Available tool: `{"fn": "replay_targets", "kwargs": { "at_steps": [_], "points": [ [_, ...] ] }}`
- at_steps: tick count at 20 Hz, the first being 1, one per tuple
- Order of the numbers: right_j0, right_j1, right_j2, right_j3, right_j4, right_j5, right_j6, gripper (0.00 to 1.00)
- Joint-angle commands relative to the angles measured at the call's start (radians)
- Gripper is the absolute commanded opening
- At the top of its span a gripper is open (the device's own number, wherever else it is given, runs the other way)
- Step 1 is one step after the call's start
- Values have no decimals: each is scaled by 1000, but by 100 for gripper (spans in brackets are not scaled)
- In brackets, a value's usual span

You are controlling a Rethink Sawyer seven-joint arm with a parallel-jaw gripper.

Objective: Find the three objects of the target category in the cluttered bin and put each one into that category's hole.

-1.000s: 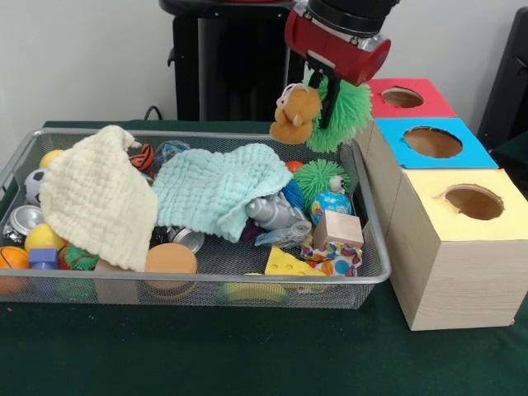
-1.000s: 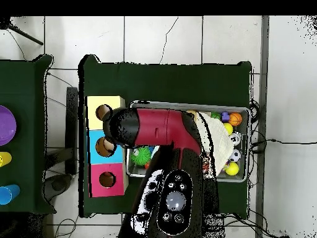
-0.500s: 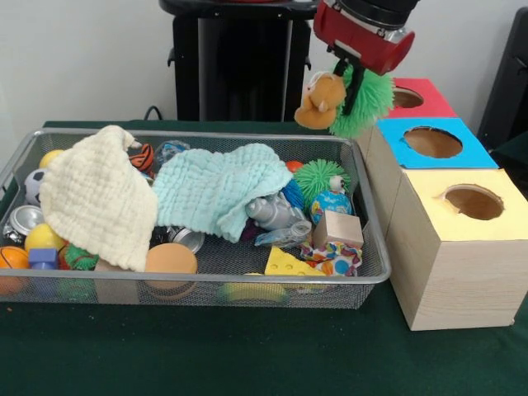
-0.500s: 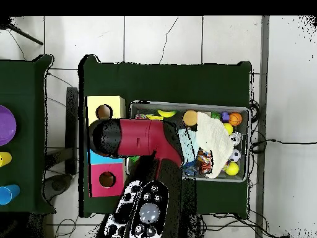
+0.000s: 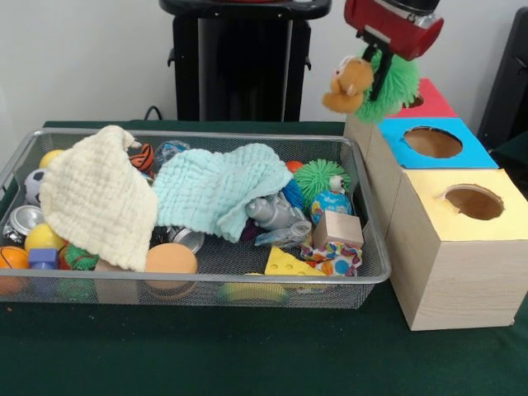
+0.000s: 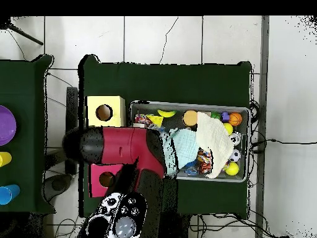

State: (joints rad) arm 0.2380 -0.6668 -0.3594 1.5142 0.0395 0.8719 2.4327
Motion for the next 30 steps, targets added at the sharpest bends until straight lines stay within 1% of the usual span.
{"fn": "replay_targets", "kwargs": {
  "at_steps": [1,6,7,11,13,17,21,27,30],
  "points": [
    [81,-83,-24,167,107,72,341,0],
    [141,-120,-44,197,146,93,366,0],
    [168,-132,-52,202,152,107,387,0],
    [229,-151,-74,221,176,112,427,0],
    [250,-152,-82,248,188,76,431,0],
    [268,-138,-81,302,208,-17,418,0],
    [252,-125,-57,352,233,-108,387,0],
    [253,-97,-56,387,240,-194,375,0],
    [238,-83,-38,416,253,-254,355,0]
  ]
}}
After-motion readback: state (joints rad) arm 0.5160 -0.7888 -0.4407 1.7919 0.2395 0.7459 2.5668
